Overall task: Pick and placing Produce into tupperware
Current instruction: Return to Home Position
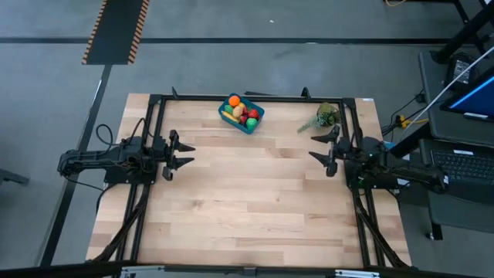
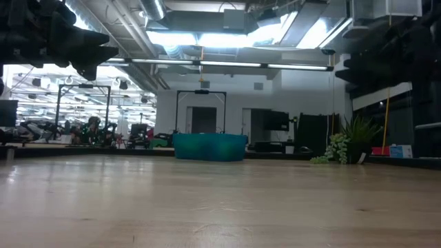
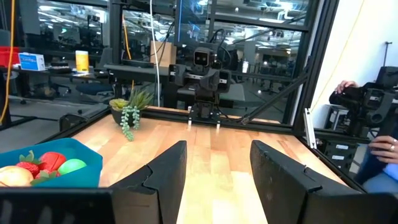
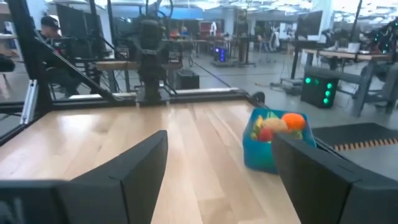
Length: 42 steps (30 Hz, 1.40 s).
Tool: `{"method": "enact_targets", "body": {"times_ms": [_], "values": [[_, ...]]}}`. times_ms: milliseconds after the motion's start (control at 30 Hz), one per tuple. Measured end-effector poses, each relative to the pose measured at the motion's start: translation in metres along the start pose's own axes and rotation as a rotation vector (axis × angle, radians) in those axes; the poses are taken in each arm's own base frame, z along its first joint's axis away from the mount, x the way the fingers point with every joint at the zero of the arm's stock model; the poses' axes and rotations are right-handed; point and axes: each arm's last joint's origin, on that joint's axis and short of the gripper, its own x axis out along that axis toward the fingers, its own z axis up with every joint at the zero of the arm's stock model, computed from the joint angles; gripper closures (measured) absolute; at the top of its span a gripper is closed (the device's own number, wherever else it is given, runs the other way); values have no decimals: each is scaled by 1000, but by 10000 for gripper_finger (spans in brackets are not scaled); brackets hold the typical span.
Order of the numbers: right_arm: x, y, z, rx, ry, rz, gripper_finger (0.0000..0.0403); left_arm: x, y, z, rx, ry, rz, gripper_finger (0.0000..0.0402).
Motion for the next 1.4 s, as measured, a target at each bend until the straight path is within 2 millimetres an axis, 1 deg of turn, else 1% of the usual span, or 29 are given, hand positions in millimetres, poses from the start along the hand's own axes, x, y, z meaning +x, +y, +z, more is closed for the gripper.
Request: {"method": "enact_targets", "body": {"times_ms": [333, 1400], "values": [[0, 8, 0, 23, 1, 81, 114, 0, 0, 0, 0, 0, 0, 231], [0, 8, -1, 28, 9, 82, 114, 0, 0, 0, 0, 0, 0, 231]]}}
